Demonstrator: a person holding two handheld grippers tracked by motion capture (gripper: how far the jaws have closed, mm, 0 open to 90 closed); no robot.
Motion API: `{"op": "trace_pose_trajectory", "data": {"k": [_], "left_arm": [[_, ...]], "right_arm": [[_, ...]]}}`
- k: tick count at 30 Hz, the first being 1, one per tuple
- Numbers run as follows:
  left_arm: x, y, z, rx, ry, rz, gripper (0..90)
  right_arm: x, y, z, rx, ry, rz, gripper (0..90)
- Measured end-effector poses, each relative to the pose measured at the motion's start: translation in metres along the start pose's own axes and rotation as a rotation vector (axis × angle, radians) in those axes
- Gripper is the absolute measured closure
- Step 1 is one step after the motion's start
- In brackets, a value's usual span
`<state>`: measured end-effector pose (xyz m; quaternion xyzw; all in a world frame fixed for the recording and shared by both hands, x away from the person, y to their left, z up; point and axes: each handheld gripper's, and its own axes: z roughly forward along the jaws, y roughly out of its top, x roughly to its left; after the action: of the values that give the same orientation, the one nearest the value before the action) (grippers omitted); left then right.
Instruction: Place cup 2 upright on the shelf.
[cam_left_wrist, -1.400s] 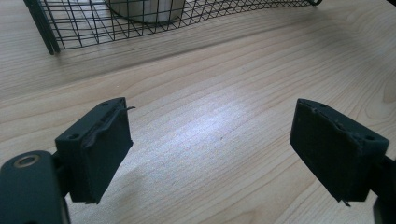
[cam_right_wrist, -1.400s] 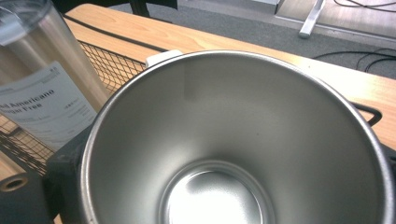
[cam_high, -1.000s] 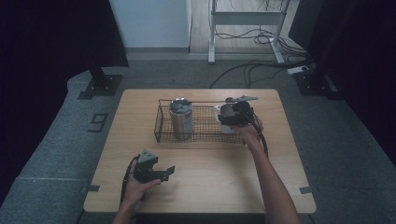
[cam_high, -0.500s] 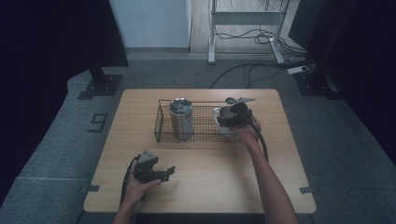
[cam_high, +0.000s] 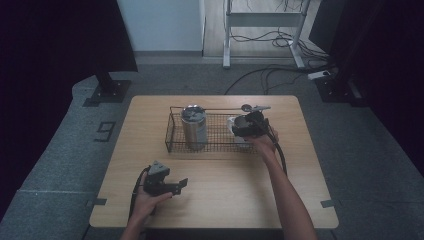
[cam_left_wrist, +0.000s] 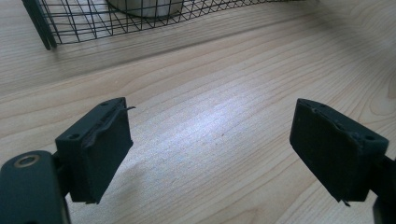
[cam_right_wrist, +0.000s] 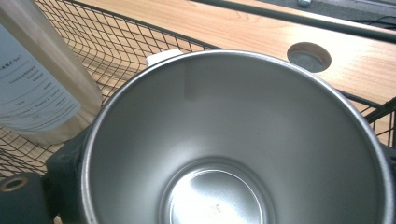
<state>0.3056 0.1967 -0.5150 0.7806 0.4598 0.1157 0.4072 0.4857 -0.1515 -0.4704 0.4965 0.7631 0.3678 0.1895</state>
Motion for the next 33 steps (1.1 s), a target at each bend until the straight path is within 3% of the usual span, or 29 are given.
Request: {"op": "trace_pose_trajectory", "data": {"k": [7, 10, 33], "left_arm": [[0.000, 0.000, 0.001, 0.002, 0.000, 0.000, 13.1], [0.000, 0.000, 0.001, 0.003, -0.002, 0.001, 13.1], [-0.001, 0.000, 0.000, 0.008, -0.013, 0.003, 13.2]], "right_arm": [[-0.001, -0.003, 0.005, 0.022, -0.008, -0.008, 6.0], [0.001, -0.004, 0.008, 0.044, -0.039, -0.025, 6.0], [-0.001, -0.006, 0.011, 0.115, -0.034, -0.052, 5.7]]}}
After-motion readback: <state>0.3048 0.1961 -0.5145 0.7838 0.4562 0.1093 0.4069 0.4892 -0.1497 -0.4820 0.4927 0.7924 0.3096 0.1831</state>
